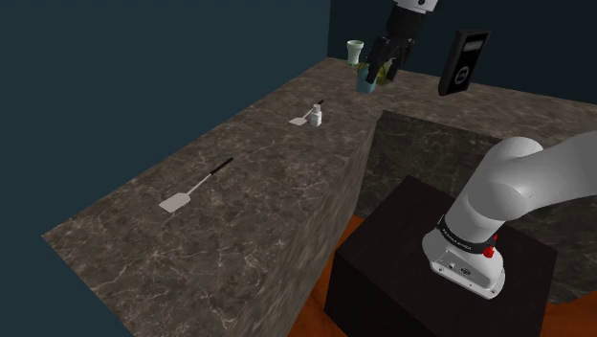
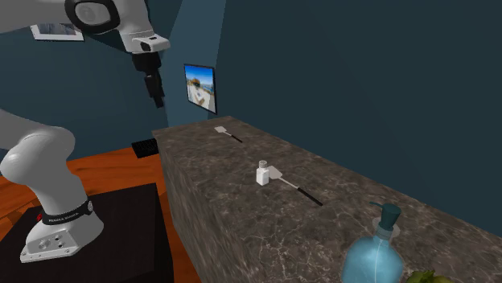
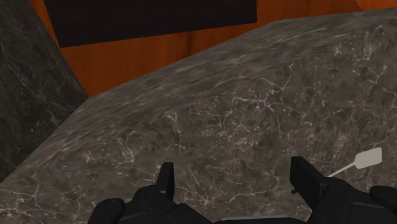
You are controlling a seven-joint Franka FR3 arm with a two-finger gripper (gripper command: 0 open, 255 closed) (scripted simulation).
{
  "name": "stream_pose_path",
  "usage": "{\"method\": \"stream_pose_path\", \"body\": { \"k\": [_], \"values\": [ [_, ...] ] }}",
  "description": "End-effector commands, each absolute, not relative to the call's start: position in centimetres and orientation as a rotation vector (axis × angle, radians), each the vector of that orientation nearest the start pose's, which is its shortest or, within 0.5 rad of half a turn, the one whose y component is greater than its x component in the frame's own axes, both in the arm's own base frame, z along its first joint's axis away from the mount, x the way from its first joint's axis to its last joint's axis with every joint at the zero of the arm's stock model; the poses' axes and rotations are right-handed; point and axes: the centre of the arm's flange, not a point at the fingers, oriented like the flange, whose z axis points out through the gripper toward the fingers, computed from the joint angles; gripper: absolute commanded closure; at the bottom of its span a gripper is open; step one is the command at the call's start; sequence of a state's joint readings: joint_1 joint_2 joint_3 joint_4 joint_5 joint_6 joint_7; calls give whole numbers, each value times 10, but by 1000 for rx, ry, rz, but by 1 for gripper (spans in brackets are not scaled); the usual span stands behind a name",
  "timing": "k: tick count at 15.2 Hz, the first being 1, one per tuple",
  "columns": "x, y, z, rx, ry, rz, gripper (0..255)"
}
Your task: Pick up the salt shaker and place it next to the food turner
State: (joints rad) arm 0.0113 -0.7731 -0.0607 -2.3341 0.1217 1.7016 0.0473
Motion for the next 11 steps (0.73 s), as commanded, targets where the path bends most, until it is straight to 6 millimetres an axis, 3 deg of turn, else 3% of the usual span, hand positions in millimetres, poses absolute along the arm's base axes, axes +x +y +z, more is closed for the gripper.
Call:
{"method": "stream_pose_path", "body": {
  "k": [1,11],
  "values": [
    [324,-11,610,-2967,133,-206,0],
    [422,-44,533,-3055,-23,-194,0]
  ]
}}
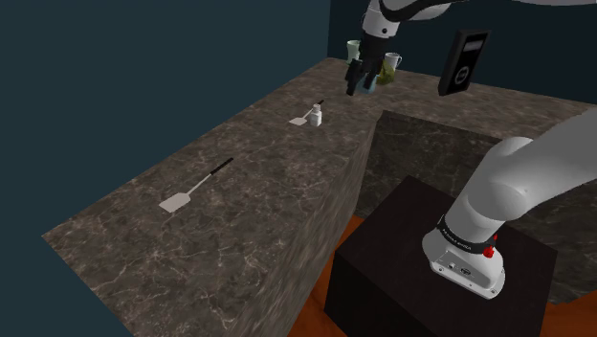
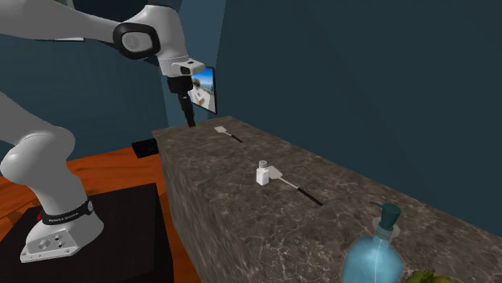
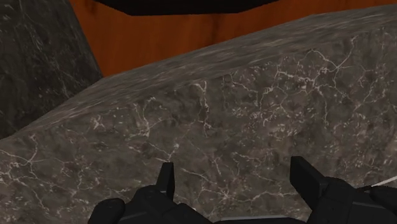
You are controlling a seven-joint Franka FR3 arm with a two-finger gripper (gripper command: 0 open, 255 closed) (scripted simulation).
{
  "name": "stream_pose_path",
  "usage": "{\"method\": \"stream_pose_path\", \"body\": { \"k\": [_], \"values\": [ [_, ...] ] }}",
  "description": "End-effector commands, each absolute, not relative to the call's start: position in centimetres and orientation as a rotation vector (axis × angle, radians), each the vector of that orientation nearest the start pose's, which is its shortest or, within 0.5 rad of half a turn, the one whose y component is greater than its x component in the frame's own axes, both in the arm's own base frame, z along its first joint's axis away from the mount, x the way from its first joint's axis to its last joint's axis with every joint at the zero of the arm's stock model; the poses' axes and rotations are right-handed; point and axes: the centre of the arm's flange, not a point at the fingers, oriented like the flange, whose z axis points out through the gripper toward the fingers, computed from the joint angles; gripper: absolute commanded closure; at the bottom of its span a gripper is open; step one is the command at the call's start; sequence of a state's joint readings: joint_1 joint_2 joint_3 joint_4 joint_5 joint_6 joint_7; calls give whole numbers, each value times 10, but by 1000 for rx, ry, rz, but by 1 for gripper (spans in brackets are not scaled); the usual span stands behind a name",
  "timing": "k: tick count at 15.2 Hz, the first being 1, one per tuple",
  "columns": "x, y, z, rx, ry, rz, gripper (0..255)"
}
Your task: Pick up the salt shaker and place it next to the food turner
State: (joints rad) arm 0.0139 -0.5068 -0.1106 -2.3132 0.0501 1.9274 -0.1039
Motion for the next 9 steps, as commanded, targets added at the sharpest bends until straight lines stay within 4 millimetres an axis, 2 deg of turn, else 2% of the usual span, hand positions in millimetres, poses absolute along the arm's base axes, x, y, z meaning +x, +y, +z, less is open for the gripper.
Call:
{"method": "stream_pose_path", "body": {
  "k": [1,9],
  "values": [
    [432,-47,525,-3063,-39,-193,0],
    [513,-71,465,-3127,-171,-182,0]
  ]
}}
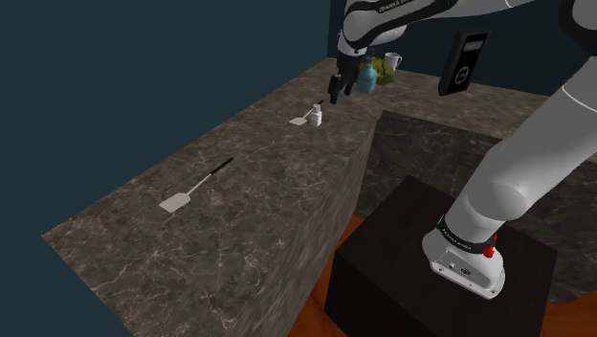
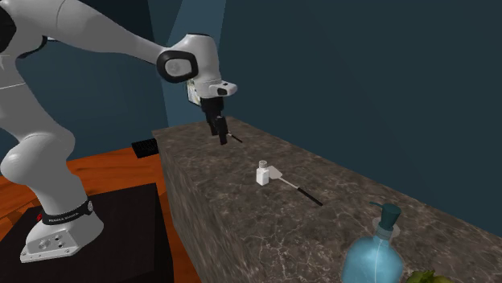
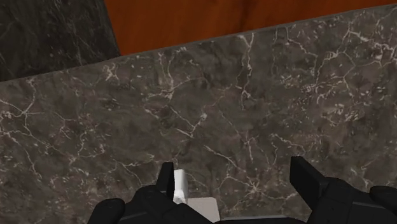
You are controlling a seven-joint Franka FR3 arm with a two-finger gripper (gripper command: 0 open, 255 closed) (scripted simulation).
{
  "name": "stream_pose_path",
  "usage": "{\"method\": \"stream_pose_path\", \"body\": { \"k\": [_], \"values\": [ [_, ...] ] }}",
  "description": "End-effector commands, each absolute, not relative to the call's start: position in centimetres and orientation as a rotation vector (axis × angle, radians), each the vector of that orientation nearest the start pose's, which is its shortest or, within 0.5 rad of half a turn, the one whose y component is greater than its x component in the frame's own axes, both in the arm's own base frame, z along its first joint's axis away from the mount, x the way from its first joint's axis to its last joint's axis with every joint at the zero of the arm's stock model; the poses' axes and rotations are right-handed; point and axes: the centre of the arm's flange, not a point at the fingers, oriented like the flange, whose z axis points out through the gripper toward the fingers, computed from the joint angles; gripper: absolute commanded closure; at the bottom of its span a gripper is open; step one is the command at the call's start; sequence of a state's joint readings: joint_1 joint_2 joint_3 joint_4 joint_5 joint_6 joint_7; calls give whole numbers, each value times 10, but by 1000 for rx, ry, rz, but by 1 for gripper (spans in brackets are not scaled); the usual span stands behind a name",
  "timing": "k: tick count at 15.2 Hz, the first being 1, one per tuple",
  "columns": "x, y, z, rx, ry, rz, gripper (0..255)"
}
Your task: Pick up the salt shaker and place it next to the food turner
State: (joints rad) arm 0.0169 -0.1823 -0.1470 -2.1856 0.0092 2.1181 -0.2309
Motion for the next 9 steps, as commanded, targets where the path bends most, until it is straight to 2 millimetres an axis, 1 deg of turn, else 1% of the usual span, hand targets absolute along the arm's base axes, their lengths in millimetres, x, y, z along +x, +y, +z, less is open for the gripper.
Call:
{"method": "stream_pose_path", "body": {
  "k": [1,9],
  "values": [
    [524,-74,458,-3135,-188,-181,0],
    [606,-95,400,-3192,-325,-169,0]
  ]
}}
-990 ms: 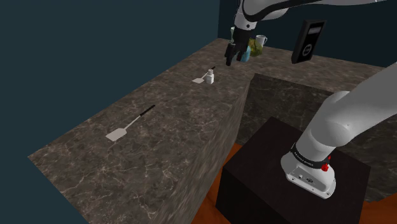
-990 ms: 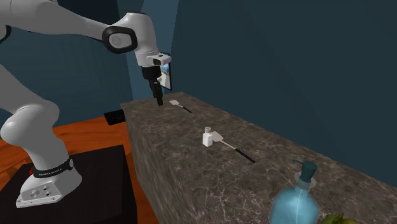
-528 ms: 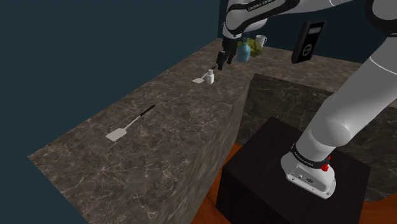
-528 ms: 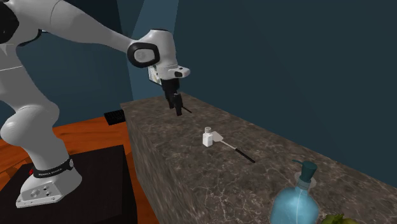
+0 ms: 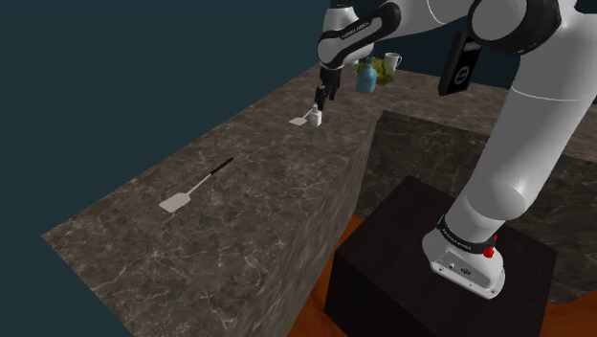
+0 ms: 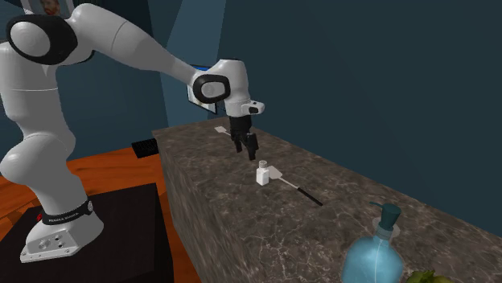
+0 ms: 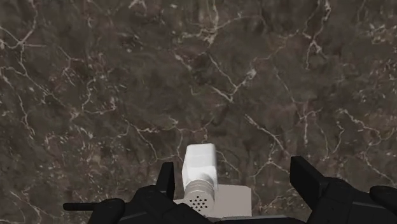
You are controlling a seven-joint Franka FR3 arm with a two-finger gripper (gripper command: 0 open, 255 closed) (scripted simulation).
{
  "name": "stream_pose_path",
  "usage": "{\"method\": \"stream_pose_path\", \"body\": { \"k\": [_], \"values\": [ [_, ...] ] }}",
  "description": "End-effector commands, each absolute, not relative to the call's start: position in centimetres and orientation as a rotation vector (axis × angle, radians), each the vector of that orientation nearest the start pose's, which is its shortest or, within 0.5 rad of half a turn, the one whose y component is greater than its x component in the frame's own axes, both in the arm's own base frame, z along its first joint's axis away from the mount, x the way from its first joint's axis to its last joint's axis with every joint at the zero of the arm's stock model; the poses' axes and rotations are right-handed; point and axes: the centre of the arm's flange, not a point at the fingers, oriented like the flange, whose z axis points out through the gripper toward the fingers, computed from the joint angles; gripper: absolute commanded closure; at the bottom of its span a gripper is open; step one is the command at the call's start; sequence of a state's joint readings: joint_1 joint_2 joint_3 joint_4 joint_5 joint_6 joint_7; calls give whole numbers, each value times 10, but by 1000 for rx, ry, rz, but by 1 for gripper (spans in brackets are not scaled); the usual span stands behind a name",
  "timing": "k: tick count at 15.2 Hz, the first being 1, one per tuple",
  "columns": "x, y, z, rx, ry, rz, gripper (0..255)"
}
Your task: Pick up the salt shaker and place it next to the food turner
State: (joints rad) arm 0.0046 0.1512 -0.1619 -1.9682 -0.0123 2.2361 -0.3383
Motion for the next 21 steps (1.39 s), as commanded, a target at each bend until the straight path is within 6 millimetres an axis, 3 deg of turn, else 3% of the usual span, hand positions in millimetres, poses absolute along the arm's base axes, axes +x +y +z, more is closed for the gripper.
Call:
{"method": "stream_pose_path", "body": {
  "k": [1,3,11,19,20,21],
  "values": [
    [617,-98,392,-3199,-343,-167,0],
    [638,-103,378,-3212,-378,-164,0],
    [643,-107,338,-3213,-380,-164,0],
    [643,-107,338,-3213,-380,-164,0],
    [643,-107,338,-3213,-380,-164,255],
    [643,-107,338,-3213,-380,-164,255]
  ]
}}
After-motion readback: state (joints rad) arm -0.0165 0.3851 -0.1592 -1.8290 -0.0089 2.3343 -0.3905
